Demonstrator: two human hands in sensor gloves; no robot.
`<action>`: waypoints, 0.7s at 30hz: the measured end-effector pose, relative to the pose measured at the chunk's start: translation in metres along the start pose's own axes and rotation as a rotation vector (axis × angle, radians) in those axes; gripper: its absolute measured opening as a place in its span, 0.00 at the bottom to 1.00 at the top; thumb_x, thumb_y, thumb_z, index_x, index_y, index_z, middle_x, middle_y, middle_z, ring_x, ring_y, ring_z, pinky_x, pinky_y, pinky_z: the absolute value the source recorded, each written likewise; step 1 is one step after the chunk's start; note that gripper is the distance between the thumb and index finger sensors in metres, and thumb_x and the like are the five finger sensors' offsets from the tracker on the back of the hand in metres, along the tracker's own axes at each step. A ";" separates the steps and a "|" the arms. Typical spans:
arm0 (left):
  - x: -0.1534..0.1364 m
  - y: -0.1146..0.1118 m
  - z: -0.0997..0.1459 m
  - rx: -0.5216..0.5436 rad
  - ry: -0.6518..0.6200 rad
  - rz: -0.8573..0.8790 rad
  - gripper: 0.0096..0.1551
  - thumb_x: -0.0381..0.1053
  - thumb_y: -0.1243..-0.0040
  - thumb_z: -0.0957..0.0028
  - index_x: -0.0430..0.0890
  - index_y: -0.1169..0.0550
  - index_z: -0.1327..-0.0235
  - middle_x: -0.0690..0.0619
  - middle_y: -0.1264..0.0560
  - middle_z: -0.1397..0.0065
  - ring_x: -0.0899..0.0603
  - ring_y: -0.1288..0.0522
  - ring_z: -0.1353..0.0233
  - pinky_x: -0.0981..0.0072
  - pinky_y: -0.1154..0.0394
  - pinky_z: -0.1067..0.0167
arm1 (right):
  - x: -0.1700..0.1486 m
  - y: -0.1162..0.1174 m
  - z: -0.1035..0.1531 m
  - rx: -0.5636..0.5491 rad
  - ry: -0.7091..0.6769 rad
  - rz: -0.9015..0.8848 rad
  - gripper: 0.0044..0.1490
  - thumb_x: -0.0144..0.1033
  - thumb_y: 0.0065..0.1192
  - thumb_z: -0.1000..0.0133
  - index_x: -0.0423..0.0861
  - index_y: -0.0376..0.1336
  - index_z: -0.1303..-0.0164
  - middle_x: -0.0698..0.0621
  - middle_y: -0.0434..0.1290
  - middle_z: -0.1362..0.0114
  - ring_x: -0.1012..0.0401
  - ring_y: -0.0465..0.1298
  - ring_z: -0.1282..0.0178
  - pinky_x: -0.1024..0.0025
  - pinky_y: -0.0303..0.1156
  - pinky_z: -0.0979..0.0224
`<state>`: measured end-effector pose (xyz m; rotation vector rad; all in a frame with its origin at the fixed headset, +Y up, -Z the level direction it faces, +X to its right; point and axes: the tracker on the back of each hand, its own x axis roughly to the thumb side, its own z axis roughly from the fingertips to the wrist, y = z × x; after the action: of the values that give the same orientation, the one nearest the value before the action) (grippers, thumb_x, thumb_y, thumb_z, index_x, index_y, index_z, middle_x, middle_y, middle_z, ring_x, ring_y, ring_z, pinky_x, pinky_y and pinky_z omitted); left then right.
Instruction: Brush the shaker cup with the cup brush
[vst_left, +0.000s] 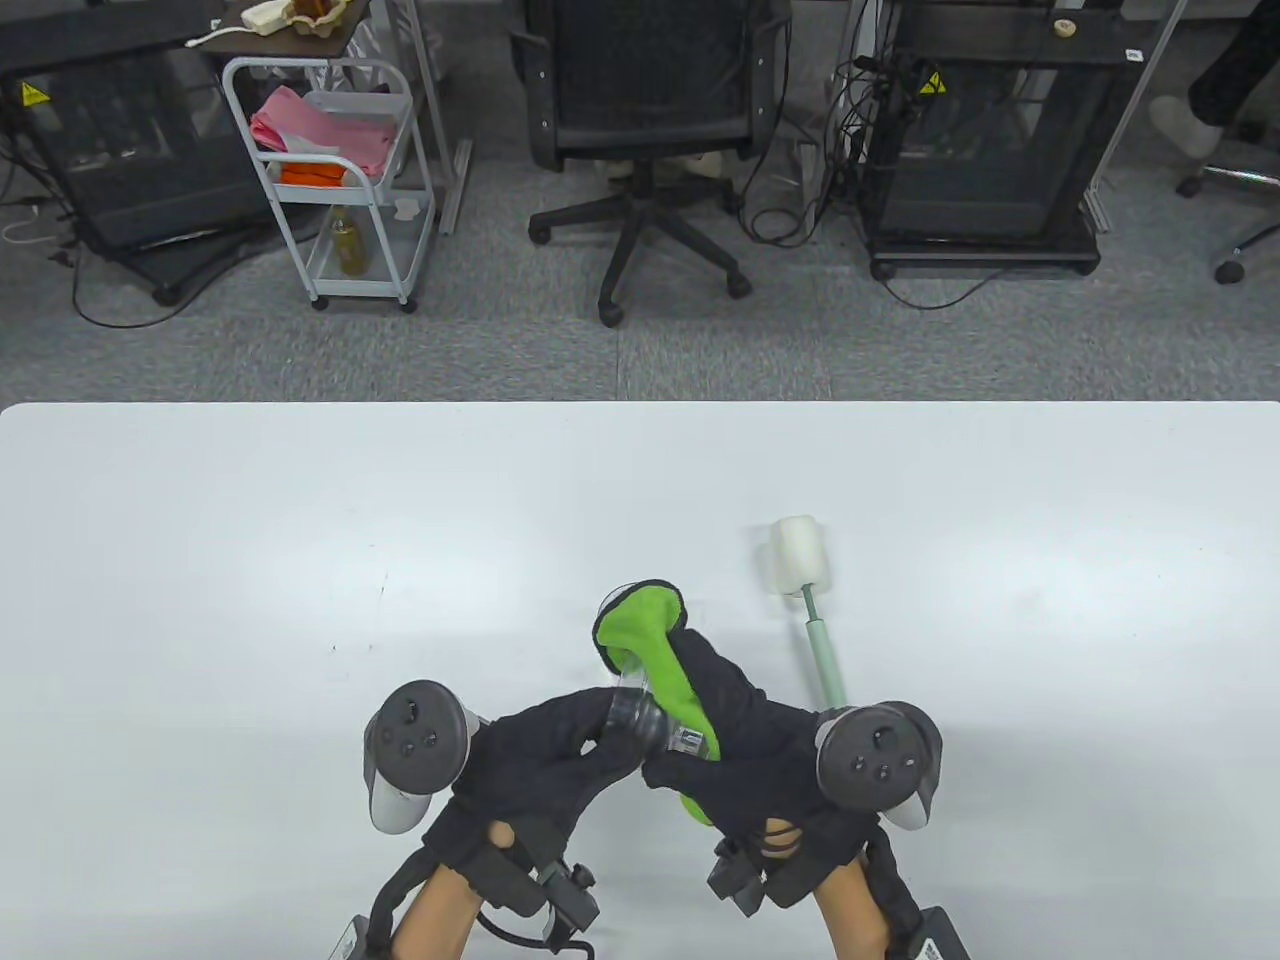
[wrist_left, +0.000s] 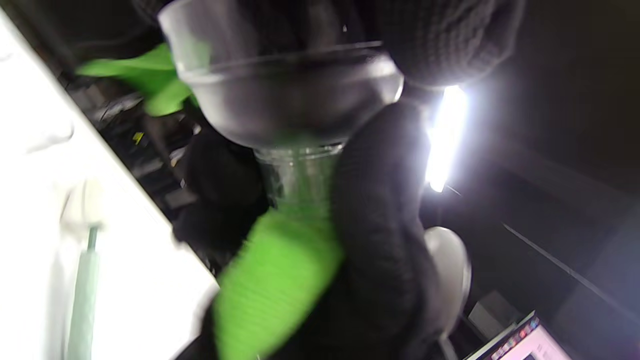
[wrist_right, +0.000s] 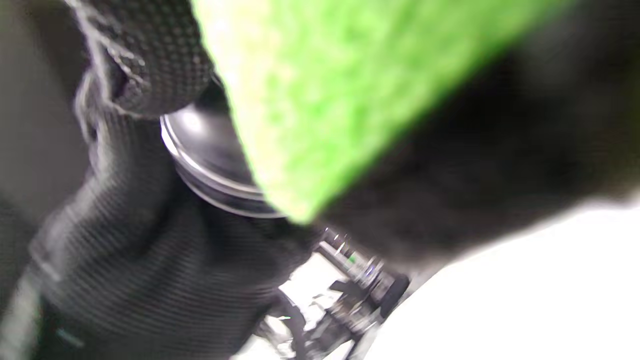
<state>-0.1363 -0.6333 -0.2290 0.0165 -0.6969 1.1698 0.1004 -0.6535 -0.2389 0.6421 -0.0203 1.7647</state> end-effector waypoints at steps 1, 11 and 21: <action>0.002 0.000 0.000 -0.014 -0.022 -0.073 0.28 0.59 0.39 0.53 0.53 0.19 0.40 0.52 0.15 0.43 0.45 0.15 0.40 0.42 0.38 0.29 | -0.005 0.000 0.000 0.003 0.016 -0.101 0.57 0.55 0.71 0.54 0.41 0.49 0.22 0.26 0.67 0.31 0.48 0.84 0.55 0.64 0.84 0.55; -0.019 0.000 0.000 -0.017 0.146 0.160 0.29 0.61 0.42 0.48 0.47 0.19 0.40 0.49 0.14 0.46 0.43 0.14 0.44 0.40 0.37 0.31 | 0.020 0.005 0.001 -0.038 -0.210 0.461 0.56 0.47 0.78 0.61 0.53 0.52 0.23 0.34 0.64 0.24 0.46 0.81 0.49 0.63 0.82 0.49; -0.013 -0.006 -0.001 -0.041 0.083 0.049 0.29 0.64 0.43 0.48 0.51 0.20 0.39 0.52 0.14 0.41 0.43 0.14 0.39 0.42 0.38 0.29 | 0.010 -0.004 0.000 0.013 -0.164 0.288 0.57 0.46 0.78 0.60 0.50 0.52 0.22 0.32 0.64 0.25 0.45 0.81 0.49 0.60 0.82 0.49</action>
<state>-0.1332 -0.6466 -0.2342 -0.0838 -0.6504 1.1965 0.1025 -0.6438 -0.2360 0.8243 -0.2238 1.9840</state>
